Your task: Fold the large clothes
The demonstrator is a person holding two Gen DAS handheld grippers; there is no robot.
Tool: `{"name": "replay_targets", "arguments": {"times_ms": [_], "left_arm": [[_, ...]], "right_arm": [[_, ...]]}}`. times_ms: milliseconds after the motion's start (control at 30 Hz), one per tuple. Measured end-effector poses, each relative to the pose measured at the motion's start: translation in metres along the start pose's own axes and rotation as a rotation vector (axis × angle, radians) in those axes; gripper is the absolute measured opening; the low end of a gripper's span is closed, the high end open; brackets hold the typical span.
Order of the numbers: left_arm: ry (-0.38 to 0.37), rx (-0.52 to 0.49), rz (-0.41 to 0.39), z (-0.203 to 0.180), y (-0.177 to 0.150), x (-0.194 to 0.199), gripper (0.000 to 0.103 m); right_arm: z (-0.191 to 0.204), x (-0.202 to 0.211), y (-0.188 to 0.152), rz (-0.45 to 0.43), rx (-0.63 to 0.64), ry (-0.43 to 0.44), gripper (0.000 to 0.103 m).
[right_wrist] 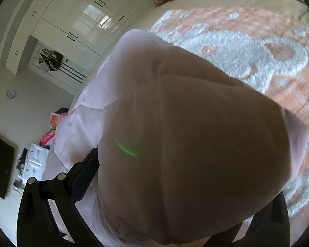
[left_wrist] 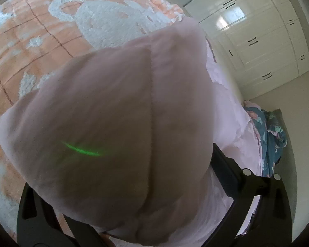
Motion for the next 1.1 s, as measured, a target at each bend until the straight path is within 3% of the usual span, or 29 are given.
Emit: {"name": "replay_targets", "arguments": {"times_ms": [133,167,300,400,700,1100], "left_arm": [[0.027,-0.037,-0.048,-0.009,0.001,0.009,0.074],[0.036,-0.059,-0.059,-0.013,0.002,0.011,0.068],[0.049,-0.154,-0.077,-0.032,0.008,0.019,0.043],[0.061,-0.24,-0.114,-0.05,0.009,0.034,0.033],[0.045,-0.377,-0.214,-0.092,0.009,0.083,0.027],[0.007,-0.41,-0.242,-0.092,0.0,0.134,0.026]], "right_arm": [[0.003,-0.002,0.002,-0.007,0.017,-0.009,0.099],[0.005,-0.003,0.002,-0.007,0.025,-0.007,0.094],[0.028,0.002,0.004,-0.003,0.157,0.007,0.055],[0.053,0.01,0.004,-0.004,0.291,-0.013,0.039],[0.123,0.05,0.002,-0.037,0.569,-0.018,0.032],[0.174,0.107,-0.016,-0.045,0.684,0.036,0.031]]}}
Point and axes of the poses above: each gripper's, at about its wrist camera, not at the fingertips, and x roughly against the way its jaws point, z to its left, y to its top, the point moved 5 cm from there along -x, roughly the way its jaws point, and after that the axes turned 7 degrees about y, right-handed, at the moved point
